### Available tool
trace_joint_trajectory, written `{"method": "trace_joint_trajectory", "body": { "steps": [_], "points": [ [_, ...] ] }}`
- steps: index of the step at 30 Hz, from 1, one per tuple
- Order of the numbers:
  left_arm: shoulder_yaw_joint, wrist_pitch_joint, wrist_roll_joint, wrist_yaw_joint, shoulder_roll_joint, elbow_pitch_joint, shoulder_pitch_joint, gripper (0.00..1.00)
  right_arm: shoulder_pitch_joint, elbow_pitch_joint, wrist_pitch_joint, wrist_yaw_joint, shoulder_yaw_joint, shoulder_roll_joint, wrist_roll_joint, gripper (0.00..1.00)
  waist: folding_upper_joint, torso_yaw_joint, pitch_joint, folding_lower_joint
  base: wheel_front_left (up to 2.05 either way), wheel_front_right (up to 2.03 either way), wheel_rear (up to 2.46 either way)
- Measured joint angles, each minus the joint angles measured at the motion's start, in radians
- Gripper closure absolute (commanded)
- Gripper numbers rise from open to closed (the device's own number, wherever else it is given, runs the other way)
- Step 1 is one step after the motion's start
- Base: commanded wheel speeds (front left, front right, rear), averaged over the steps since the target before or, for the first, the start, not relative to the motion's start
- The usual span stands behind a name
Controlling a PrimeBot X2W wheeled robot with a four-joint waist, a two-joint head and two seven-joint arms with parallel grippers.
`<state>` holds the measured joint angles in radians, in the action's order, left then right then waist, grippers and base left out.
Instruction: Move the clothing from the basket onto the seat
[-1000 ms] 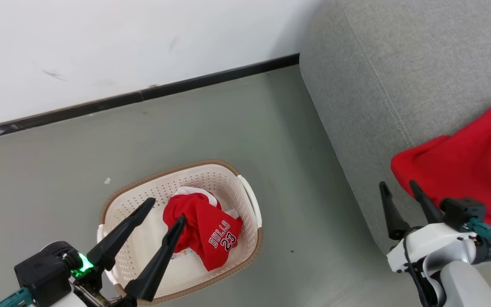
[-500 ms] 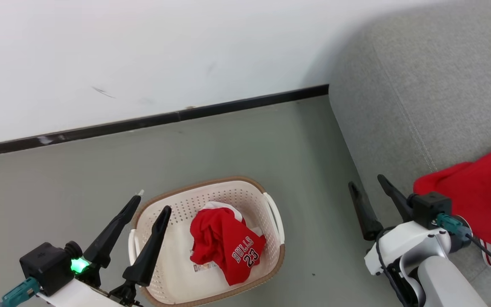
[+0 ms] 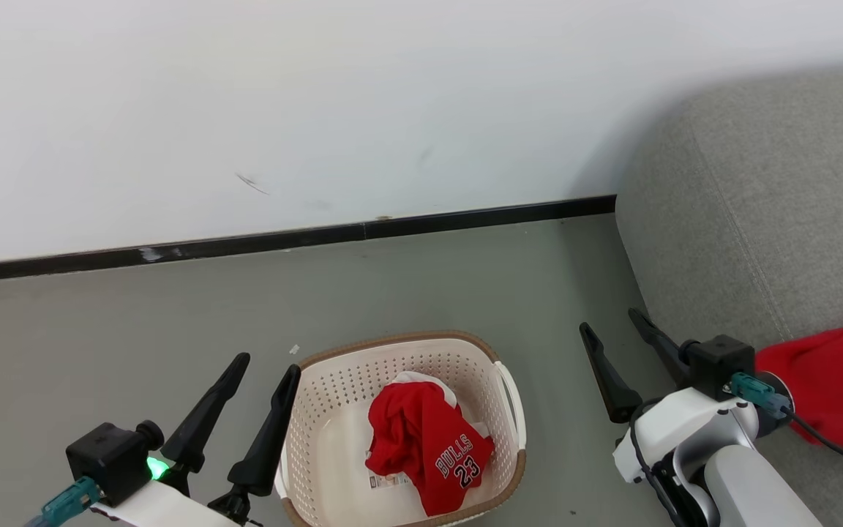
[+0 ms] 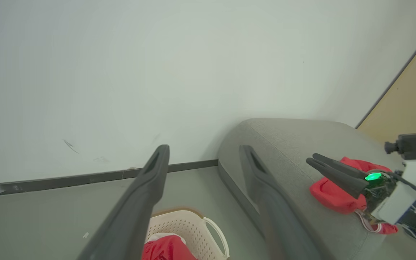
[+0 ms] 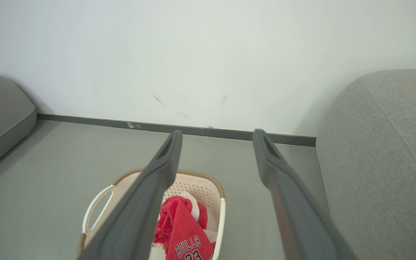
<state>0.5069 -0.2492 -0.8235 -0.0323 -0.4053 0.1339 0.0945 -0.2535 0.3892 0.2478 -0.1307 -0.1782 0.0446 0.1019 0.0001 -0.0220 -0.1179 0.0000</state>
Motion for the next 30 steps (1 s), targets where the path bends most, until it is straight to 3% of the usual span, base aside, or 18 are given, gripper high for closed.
{"method": "trace_joint_trajectory", "body": {
  "steps": [12, 30],
  "points": [
    [0.026, 0.0, 0.027, 0.01, 0.055, -0.101, 0.001, 0.0, 0.037, -0.012, 0.0, 0.0, -0.019, 0.0, 0.032, 0.0, 0.0, 0.056, 0.064, 0.0, 0.0, 0.0, 0.0],
    [-0.001, 0.0, 0.081, 0.008, 0.102, -0.213, 0.021, 0.0, 0.096, -0.023, 0.0, 0.0, -0.048, 0.0, 0.067, 0.0, 0.0, 0.087, 0.118, 0.0, 0.0, 0.0, 0.0]
  ]
}}
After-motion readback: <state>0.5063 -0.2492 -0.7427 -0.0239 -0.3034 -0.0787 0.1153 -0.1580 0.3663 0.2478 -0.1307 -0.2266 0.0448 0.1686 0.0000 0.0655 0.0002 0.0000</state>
